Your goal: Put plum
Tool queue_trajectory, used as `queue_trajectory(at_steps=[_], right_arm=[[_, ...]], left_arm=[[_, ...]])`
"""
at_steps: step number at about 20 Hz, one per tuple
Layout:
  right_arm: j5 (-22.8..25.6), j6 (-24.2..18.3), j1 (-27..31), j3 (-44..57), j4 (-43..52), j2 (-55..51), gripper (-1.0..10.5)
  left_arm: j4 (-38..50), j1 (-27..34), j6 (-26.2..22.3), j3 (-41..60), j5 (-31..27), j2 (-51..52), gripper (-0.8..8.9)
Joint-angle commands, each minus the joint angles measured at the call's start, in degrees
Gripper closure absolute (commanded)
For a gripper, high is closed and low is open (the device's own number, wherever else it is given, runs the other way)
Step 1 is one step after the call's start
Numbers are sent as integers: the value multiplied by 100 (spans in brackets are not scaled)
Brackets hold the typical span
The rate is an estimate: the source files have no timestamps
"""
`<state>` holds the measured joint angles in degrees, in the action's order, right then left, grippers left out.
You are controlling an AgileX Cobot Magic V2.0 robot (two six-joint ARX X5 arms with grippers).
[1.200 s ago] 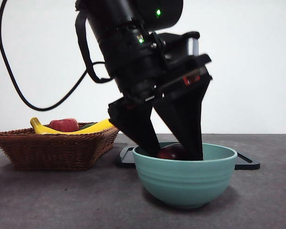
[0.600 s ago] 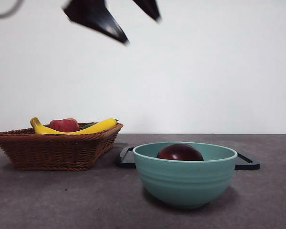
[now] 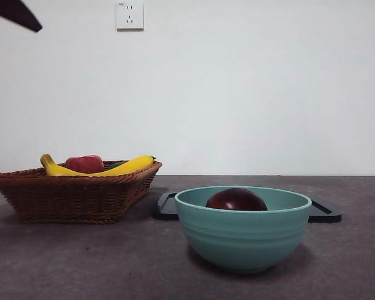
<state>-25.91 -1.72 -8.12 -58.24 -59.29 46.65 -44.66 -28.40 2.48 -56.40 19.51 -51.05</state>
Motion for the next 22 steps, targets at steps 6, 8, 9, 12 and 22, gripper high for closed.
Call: queue_trajectory(at_steps=[6,8,9,12,22], right_arm=[[-28,24,-37,-111,-35,46,555],[-31,24,-37,-109,-57,48,555],[-76,24,-37,-109,-76,48,555],[-422,136,-46,-96,-107,50,556],[-363,1408,-1075,1596,1801,590,588]], left_arm=[[-289,-39,-7,669,1019,243,416],[-219,-39,-4,669,1016,243,416],[-188,-39,-4,669,1016,243,417],[-184,-39,-2,669,1016,243,416],[-31,-39,11,669,1016,243,416]])
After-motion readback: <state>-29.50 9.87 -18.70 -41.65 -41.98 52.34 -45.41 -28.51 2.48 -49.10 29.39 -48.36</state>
